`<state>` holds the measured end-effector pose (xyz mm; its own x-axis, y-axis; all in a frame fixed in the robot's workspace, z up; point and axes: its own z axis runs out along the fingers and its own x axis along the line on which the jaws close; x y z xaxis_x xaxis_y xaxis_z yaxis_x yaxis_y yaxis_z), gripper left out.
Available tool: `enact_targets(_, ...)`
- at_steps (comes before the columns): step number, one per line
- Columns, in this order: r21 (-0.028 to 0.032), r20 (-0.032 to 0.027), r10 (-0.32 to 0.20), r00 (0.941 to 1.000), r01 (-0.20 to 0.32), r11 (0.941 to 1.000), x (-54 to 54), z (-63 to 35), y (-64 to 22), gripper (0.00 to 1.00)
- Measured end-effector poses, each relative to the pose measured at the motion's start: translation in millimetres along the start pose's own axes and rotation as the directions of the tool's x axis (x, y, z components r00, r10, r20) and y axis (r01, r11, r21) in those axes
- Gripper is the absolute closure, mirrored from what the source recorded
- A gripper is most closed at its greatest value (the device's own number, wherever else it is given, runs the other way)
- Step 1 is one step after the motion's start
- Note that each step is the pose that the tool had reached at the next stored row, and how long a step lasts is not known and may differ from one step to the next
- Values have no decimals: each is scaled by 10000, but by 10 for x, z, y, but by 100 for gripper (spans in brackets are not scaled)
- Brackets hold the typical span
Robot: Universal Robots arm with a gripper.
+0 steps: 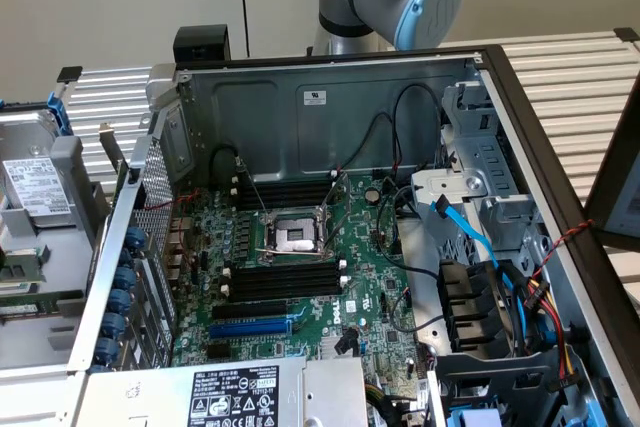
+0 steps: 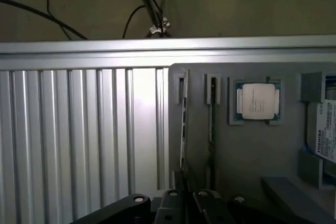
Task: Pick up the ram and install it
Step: 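Pick up the ram and move it above insertion slot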
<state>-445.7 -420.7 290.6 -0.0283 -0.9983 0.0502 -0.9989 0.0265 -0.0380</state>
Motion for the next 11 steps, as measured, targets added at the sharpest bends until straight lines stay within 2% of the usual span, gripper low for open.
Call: enact_targets(11, 0, 0, -4, 10000, 4, 10000, 66, -499, -21, 87)
